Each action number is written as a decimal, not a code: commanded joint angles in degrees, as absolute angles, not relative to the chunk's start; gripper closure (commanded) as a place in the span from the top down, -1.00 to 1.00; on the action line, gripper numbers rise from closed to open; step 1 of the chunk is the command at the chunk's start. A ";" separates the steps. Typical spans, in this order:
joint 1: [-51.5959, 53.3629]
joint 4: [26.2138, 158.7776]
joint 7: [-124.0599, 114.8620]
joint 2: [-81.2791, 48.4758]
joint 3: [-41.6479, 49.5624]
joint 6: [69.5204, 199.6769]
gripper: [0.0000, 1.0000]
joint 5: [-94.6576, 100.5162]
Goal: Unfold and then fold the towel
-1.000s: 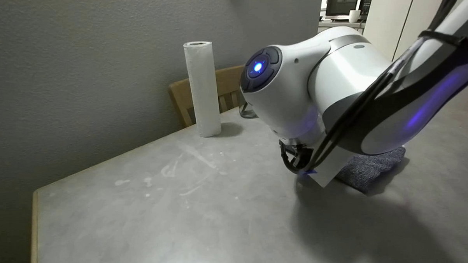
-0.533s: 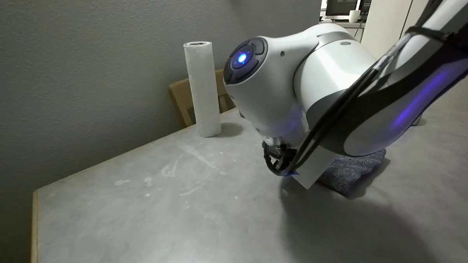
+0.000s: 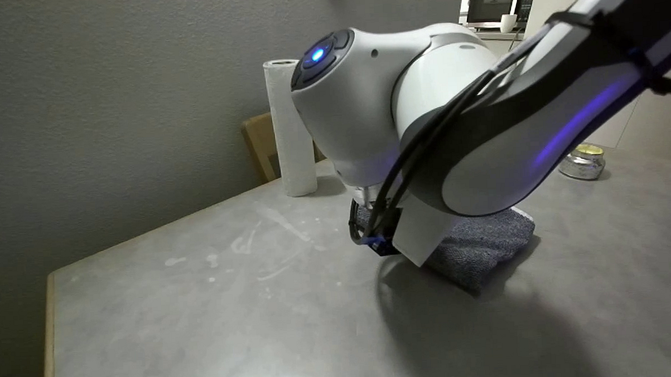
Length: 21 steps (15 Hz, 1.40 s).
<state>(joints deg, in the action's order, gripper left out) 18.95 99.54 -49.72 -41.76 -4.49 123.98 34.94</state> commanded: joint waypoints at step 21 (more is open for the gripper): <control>26.78 105.98 -48.38 -28.28 -1.90 123.34 -0.93 36.75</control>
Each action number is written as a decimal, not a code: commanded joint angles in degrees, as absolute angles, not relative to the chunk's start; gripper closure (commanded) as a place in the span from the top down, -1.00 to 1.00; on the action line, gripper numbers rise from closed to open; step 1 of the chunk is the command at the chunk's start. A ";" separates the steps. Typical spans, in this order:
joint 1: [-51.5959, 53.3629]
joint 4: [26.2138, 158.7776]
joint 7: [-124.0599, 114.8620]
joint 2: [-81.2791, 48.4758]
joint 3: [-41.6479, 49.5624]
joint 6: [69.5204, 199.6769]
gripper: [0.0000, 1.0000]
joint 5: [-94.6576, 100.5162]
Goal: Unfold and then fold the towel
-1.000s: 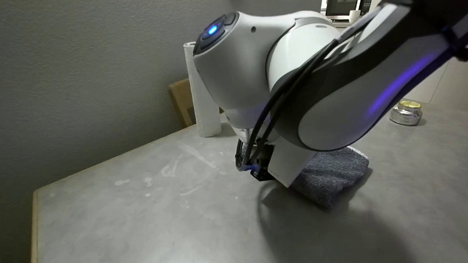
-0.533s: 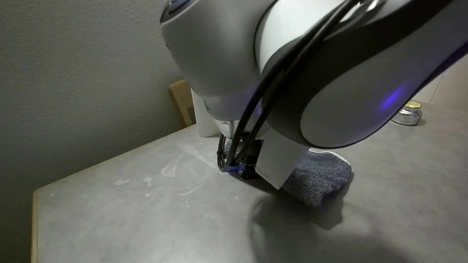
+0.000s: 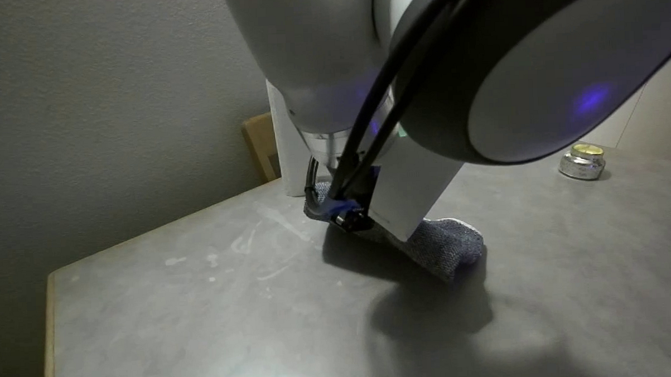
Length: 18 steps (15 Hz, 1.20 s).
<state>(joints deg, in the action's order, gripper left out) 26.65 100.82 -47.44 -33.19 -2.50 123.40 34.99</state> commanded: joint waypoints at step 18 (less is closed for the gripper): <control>21.30 111.25 -51.54 -25.33 -3.07 124.04 -0.93 38.73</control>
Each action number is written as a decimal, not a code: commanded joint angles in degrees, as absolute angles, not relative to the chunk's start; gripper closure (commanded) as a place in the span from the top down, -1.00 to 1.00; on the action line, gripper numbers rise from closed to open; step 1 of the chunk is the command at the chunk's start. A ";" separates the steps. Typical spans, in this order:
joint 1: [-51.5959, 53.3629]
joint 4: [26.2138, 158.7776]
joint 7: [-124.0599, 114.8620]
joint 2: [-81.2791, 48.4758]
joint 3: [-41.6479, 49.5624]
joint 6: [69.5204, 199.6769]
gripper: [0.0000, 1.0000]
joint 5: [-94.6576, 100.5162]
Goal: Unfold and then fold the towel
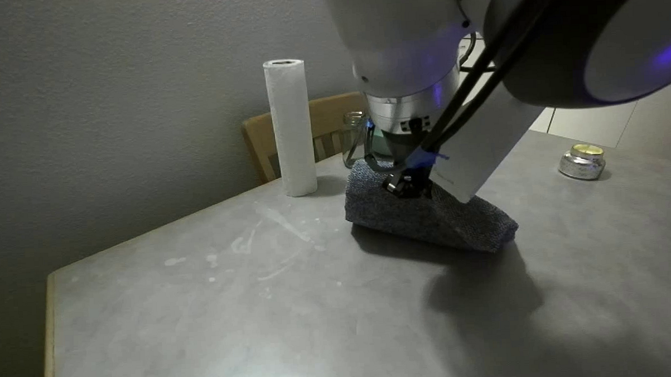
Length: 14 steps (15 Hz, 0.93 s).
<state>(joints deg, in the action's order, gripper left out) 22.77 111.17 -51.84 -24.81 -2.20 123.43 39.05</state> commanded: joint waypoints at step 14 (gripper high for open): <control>14.84 121.80 -47.58 -20.13 -0.48 140.59 -0.93 42.28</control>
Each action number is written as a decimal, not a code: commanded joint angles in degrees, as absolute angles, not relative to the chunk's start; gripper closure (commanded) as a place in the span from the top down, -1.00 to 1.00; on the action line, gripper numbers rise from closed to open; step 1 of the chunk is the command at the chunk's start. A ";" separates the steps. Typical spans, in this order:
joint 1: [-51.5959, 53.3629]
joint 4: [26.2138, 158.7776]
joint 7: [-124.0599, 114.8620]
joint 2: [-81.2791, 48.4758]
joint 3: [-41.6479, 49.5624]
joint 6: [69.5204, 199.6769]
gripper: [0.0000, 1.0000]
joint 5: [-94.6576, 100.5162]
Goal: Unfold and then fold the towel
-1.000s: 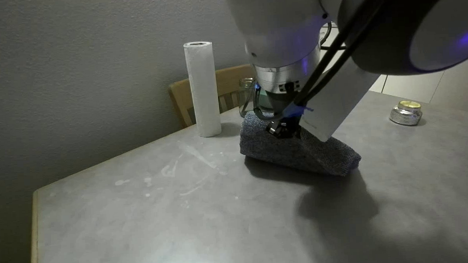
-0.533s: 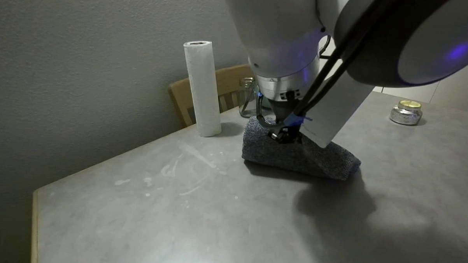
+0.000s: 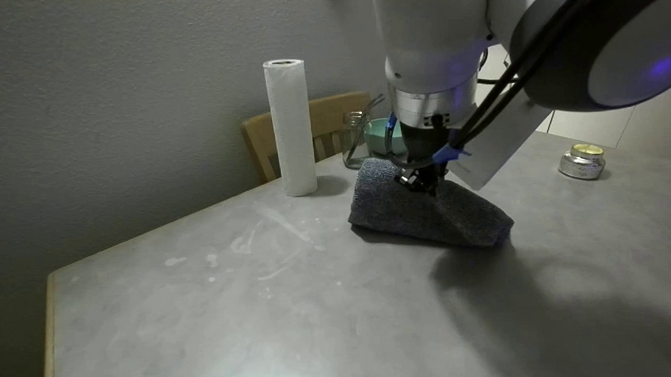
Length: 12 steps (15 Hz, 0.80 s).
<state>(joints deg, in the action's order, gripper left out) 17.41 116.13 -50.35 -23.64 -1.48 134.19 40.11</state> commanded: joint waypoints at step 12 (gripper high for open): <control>6.09 125.42 -25.59 -25.58 5.17 161.30 -0.24 24.00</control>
<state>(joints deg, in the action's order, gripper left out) 5.72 126.18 -30.89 -23.90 4.38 160.28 29.71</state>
